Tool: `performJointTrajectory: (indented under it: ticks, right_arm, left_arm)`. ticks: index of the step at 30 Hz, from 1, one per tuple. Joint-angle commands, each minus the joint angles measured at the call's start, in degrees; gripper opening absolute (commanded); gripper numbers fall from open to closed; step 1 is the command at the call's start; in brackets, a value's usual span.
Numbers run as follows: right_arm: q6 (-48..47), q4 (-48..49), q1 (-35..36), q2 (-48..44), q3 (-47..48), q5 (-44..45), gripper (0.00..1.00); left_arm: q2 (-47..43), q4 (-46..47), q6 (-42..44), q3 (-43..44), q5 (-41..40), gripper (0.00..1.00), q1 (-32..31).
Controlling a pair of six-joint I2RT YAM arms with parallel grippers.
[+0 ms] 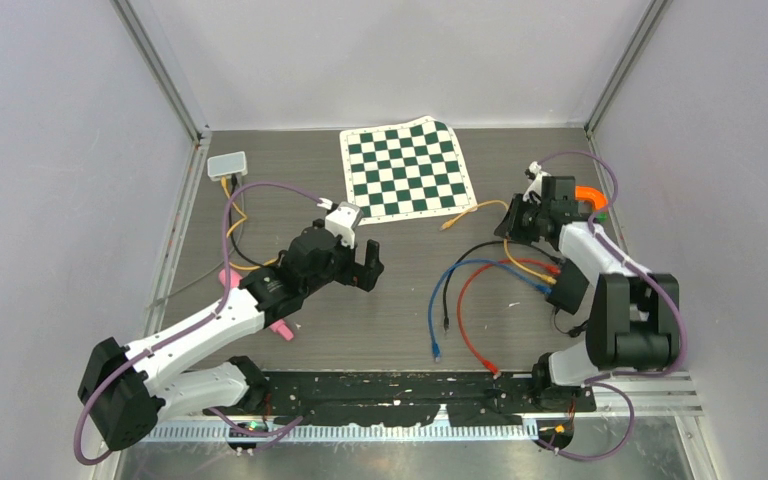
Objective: Pull the plug from the switch port
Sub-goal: Move the switch port to the center of the board.
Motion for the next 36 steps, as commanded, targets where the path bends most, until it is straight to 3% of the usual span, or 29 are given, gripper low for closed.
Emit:
performJointTrajectory:
  ticks: [1,8,14,22,28,32,36]
  right_arm:
    - [-3.1,2.4,5.9,-11.4,-3.0,-9.7,0.19]
    - [-2.2,2.7,12.4,-20.3,-9.2,-9.8,0.19]
    - [-3.8,-0.1,23.8,-15.3,-8.4,-9.0,0.20]
    - [-6.1,0.3,31.3,-12.1,-9.2,-8.0,0.24]
    - [-3.4,3.0,33.4,-15.2,-12.7,-2.4,0.49]
    - [-0.6,4.8,33.4,-21.0,-15.5,2.3,0.57]
    - [1.3,4.3,33.4,-28.3,-17.8,7.7,0.62]
  left_arm:
    - [-1.5,3.4,0.7,1.1,-0.3,1.00,0.0]
    - [-1.9,4.2,0.8,-1.3,-0.9,1.00,-0.1]
    - [-2.6,3.4,1.2,-2.1,-3.6,1.00,-0.1]
    - [-0.9,3.2,3.0,-2.8,-3.5,0.99,-0.1]
    - [3.6,7.0,6.9,-3.4,0.2,0.99,0.0]
    - [10.0,6.3,8.4,-0.4,5.8,0.99,0.1]
    - [15.5,11.6,8.0,-0.2,9.6,1.00,0.1]
